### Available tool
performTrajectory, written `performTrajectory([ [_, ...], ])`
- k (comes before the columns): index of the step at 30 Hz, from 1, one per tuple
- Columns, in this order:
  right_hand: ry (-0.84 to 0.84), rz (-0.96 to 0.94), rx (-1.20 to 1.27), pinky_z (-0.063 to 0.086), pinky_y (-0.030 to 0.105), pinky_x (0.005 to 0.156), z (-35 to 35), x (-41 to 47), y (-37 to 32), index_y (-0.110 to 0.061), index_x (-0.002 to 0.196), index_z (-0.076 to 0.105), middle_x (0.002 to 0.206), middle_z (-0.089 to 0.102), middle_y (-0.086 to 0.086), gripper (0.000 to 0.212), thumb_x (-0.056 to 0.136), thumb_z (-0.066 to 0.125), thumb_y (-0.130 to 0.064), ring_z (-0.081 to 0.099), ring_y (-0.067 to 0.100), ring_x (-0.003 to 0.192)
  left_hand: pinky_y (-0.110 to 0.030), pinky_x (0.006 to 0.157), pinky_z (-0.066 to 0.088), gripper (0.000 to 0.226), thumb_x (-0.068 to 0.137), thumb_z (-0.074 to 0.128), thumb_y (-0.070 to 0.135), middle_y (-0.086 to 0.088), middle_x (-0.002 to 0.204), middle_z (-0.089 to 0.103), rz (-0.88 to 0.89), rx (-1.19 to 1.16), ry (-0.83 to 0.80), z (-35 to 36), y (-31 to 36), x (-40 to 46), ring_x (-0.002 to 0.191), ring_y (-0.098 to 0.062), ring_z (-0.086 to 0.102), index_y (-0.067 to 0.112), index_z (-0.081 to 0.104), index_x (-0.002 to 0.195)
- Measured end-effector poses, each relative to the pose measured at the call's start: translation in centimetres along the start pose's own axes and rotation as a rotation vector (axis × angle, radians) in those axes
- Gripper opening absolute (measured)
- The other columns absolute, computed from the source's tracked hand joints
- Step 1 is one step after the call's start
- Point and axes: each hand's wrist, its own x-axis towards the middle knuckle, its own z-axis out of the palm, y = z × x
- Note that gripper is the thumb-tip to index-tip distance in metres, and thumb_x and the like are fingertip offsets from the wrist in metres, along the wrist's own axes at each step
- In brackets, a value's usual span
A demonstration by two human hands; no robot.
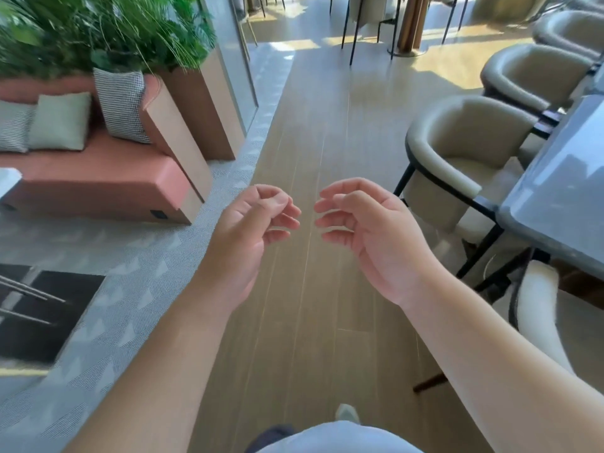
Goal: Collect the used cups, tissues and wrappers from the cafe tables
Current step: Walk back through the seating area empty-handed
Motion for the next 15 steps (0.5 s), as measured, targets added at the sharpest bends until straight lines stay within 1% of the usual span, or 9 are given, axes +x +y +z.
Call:
performTrajectory([
  [3,-0.004,0.004,-0.015,0.050,0.034,0.073,-0.7,3.8,-0.6,-0.019,0.084,0.070,0.085,0.072,0.004,0.015,0.077,0.058,-0.020,0.066,0.018,0.078,-0.029,0.075,0.046,0.015,0.085,0.055,0.027,0.004,0.078,0.070,0.006,-0.004,-0.019,0.5,0.0,4.6,0.074,-0.011,0.065,0.013,0.061,0.088],
  [9,0.040,-0.001,-0.041,0.051,0.035,0.073,-2.0,13.3,-0.8,-0.017,0.085,0.070,0.085,0.071,0.005,0.015,0.078,0.057,-0.019,0.066,0.018,0.078,-0.029,0.075,0.045,0.015,0.085,0.055,0.028,0.003,0.080,0.070,-0.002,-0.026,-0.060,0.0,-1.3,14.7,0.074,-0.011,0.064,0.014,0.061,0.088],
  [15,0.129,-0.008,-0.076,0.051,0.035,0.075,-2.2,25.4,-1.0,-0.015,0.088,0.069,0.086,0.071,0.005,0.014,0.080,0.058,-0.017,0.065,0.019,0.079,-0.030,0.075,0.047,0.013,0.086,0.056,0.027,0.001,0.081,0.070,-0.019,-0.078,-0.114,-2.2,-2.8,28.0,0.074,-0.013,0.065,0.015,0.061,0.088],
])
